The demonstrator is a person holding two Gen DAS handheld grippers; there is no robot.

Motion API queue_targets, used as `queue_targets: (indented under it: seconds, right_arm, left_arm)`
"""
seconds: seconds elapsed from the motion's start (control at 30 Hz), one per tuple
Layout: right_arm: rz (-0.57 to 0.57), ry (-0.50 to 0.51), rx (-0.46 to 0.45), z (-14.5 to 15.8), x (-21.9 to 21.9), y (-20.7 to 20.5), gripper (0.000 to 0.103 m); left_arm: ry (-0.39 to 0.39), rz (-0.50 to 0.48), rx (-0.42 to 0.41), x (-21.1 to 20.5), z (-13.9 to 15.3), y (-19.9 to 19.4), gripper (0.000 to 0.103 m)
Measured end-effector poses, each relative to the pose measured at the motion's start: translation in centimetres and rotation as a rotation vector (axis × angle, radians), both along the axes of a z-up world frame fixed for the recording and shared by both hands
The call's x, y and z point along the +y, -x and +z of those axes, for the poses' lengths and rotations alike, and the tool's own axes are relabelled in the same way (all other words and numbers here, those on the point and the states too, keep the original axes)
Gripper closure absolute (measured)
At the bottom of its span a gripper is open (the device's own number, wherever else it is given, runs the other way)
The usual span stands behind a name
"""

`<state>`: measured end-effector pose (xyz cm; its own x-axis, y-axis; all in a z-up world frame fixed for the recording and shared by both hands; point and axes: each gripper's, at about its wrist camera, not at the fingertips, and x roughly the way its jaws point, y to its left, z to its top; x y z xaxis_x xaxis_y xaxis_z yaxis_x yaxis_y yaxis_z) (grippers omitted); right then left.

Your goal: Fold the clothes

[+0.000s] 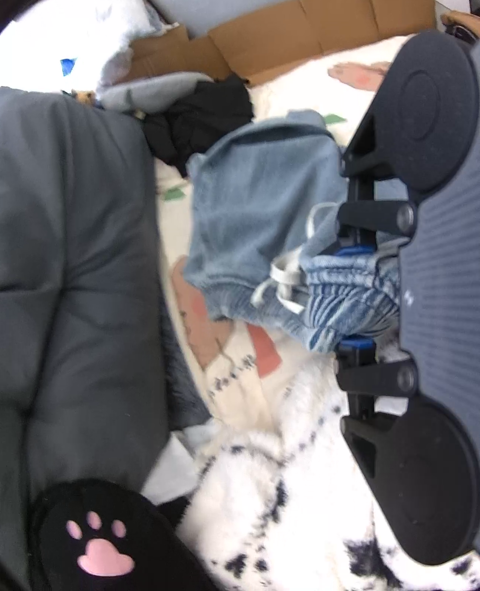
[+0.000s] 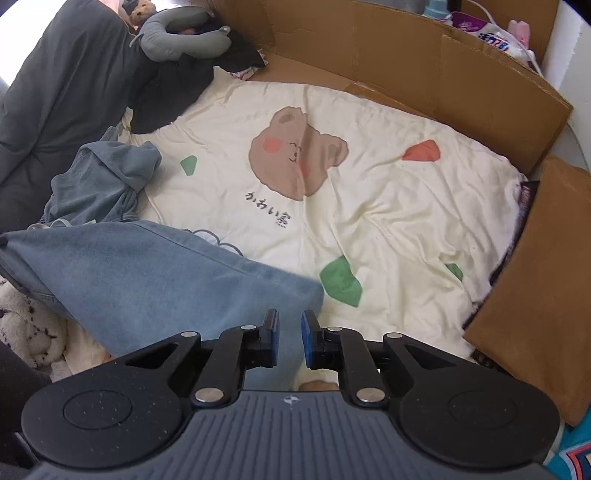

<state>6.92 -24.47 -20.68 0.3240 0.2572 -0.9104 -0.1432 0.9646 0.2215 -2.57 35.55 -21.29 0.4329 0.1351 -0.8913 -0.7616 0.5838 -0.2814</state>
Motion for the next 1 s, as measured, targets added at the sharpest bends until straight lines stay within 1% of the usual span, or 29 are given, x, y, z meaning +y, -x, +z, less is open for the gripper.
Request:
queue_targets:
  seconds: [0.13, 0.23, 0.27, 0.37, 0.43, 0.47, 0.53, 0.6, 0.67, 0.73, 0.83, 0.93, 1.0]
  right_arm:
    - [0.04, -0.018, -0.012, -1.4, 1.6, -2.0, 0.088]
    - [0.073, -0.034, -0.031, -2.4, 2.9, -3.8, 0.081]
    - [0.084, -0.035, -0.04, -2.7, 3.3, -4.4, 0.079]
    - [0.106, -0.039, -0.056, -3.4, 4.2, -5.6, 0.078]
    - [0.117, -0.043, -0.065, -3.8, 4.8, -6.2, 0.074]
    - [0.122, -0.045, -0.07, -4.1, 5.0, -6.5, 0.071]
    - [0.129, -0.049, -0.078, -4.7, 5.5, -6.8, 0.068]
    - [0.136, -0.054, -0.088, -5.3, 5.9, -7.0, 0.064]
    - [0.133, -0.055, -0.118, -6.1, 6.2, -7.0, 0.063]
    - [0.111, -0.059, -0.139, -7.1, 6.4, -7.1, 0.063]
    - [0.052, -0.098, -0.149, -9.0, 6.6, -7.2, 0.063]
    - [0.042, -0.107, -0.154, -10.1, 7.5, -7.3, 0.063]
    - [0.035, -0.112, -0.158, -10.9, 8.1, -7.4, 0.063]
  left_arm:
    - [0.021, -0.022, 0.029, 0.0, -0.1, -0.3, 0.055]
    - [0.038, -0.003, 0.033, 0.1, 0.2, -0.2, 0.055]
    - [0.035, -0.002, 0.035, 0.1, 0.4, -0.1, 0.055]
    - [0.026, 0.013, 0.037, 0.4, 1.1, 0.3, 0.052]
    - [0.018, 0.035, 0.034, 0.8, 1.6, 0.7, 0.052]
    - [0.013, 0.04, 0.031, 0.9, 1.8, 0.7, 0.052]
    - [0.002, 0.039, 0.02, 1.2, 2.2, 0.0, 0.052]
    - [0.008, 0.027, -0.004, 1.2, 2.0, -1.3, 0.052]
    - [0.023, 0.003, -0.04, 1.0, 1.6, -3.1, 0.048]
    - [0.034, -0.026, -0.075, 0.7, 0.9, -5.0, 0.047]
    - [0.065, -0.05, -0.124, 0.7, -0.1, -8.0, 0.046]
    - [0.077, -0.083, -0.156, 0.1, -0.9, -11.2, 0.045]
    - [0.083, -0.097, -0.172, -0.4, -1.5, -13.1, 0.042]
